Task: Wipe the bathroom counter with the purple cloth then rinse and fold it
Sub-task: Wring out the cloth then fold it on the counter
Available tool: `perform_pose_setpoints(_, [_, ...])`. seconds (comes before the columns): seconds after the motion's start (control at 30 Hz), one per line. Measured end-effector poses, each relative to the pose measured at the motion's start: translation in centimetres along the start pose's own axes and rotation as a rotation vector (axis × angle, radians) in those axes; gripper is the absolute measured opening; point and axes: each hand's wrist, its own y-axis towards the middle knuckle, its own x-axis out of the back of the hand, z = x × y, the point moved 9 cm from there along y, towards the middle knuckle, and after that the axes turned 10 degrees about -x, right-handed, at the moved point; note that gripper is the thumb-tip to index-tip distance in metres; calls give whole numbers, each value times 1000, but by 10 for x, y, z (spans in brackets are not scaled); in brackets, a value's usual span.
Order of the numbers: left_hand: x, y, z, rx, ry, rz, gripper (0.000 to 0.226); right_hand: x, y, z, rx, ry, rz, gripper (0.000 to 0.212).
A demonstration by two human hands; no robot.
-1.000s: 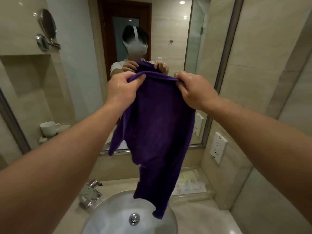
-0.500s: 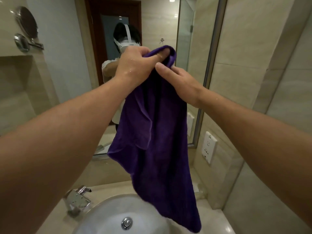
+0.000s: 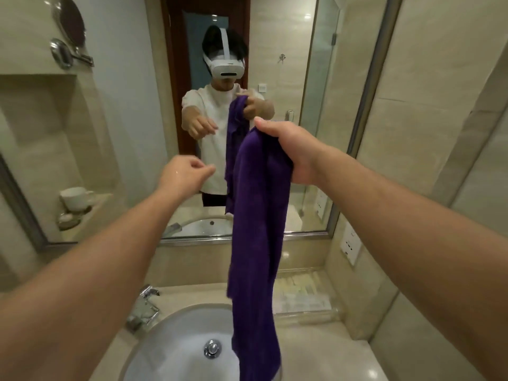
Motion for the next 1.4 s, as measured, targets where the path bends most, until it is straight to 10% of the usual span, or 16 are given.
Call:
perform_pose_setpoints(0.23, [-136, -123, 121, 385, 6, 639, 21, -13, 11, 14, -15, 98, -11, 43])
perform_pose_setpoints(0.63, [-132, -142, 73, 702, -1040, 436, 67, 8, 5, 67, 150, 188, 70, 50])
perform_pose_setpoints(0.9, [-99, -99, -21, 386, -1403, 466, 79, 24, 37, 25, 19, 7, 43, 73])
perform_pose_setpoints(1.2, [-80, -79, -83, 104, -1848, 925, 116, 48, 34, -68, -392, -530, 43, 108])
perform_pose_setpoints(1.4, [-52, -38, -83, 77, -1619, 489, 79, 11, 24, -80, -305, -287, 327, 109])
